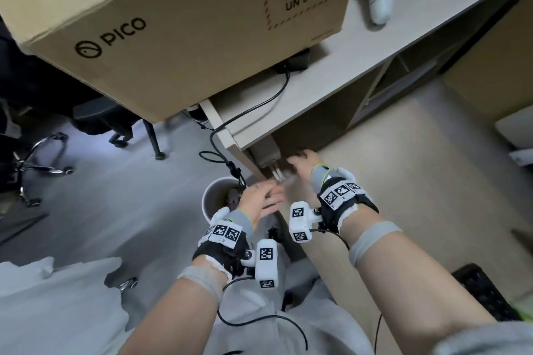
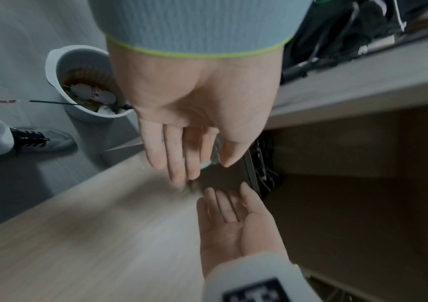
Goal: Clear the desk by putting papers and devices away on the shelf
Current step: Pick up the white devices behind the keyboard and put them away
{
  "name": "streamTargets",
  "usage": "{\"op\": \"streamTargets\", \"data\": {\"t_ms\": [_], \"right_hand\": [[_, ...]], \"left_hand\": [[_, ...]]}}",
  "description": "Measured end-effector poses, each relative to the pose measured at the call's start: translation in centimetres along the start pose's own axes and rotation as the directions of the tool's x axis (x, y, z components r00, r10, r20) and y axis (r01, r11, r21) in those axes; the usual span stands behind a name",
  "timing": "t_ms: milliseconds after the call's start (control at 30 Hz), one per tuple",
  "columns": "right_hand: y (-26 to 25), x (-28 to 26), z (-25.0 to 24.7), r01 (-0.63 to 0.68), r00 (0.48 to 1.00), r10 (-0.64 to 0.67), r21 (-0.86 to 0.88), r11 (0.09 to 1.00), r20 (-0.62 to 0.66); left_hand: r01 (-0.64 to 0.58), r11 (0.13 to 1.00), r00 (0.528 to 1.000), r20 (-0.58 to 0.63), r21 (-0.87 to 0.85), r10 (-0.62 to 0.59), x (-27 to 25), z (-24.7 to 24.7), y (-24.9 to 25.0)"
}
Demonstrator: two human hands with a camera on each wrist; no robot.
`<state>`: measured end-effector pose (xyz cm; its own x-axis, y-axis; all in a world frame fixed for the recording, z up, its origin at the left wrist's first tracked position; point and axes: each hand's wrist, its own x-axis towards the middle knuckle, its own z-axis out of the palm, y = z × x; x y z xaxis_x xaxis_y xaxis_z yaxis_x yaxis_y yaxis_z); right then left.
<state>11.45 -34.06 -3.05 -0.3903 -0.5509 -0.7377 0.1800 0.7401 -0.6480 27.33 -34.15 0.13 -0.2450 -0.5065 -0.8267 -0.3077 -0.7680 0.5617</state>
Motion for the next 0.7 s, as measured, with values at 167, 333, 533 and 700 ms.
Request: {"op": "streamTargets", "data": {"t_ms": [167, 333, 533, 700], "right_hand": [[3.4, -4.7, -6.4, -0.044, 0.999, 0.050, 0.345, 0.938, -0.008], [10.7, -10.8, -15.0, -0.024, 0.980, 0.119, 0.502, 0.865, -0.157], [20.1, -18.7, -23.0, 0.028, 0.903, 0.269, 0.670, 0.742, -0.335], [25.2, -24.3, -24.8, 0.059, 0.802, 0.435, 0.780, 0.624, -0.409]], "left_hand": [[-0.005, 0.996, 1.000, 0.022, 0.094, 0.003, -0.7, 5.5, -0.1], [-0.037, 0.973, 0.988, 0.152, 0.228, 0.002, -3.0, 14.1, -2.6], [-0.095, 0.906, 0.920, 0.384, 0.413, -0.078, -8.1, 24.5, -8.1], [-0.148, 0.848, 0.860, 0.490, 0.509, -0.144, -10.1, 29.4, -11.5]]}}
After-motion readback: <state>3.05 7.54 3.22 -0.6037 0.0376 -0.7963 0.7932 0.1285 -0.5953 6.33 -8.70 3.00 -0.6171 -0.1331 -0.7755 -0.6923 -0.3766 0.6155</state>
